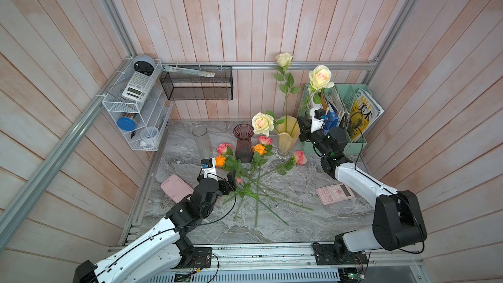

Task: Arrange the flowers in different vases according to their colors
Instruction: Insert the flower into the vase.

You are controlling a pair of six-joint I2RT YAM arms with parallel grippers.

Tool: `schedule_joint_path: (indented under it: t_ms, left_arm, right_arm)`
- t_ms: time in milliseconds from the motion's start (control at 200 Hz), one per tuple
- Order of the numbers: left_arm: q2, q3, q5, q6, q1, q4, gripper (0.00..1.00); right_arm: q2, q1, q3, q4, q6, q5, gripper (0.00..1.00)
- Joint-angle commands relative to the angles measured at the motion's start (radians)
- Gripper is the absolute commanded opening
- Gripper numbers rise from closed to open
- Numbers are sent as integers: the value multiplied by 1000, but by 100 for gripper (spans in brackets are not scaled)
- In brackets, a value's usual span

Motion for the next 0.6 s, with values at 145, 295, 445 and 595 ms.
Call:
schedule_joint_path:
  t_ms: [145, 295, 445, 595]
  left_arm:
    - [125, 36, 117, 36, 18, 155, 100]
    - [221, 97, 169, 64, 29, 173, 100]
    - [322, 183, 259, 100, 62, 119, 100]
    - [409, 247, 343, 103, 97, 21, 100]
  right_arm:
    - [-147, 4, -74, -53, -11, 57, 57]
    - [-249, 5, -70, -197, -43, 49, 67]
    - [-409, 9, -91, -406, -24, 65, 68]
    - [-574, 17, -125, -625, -17, 44, 68]
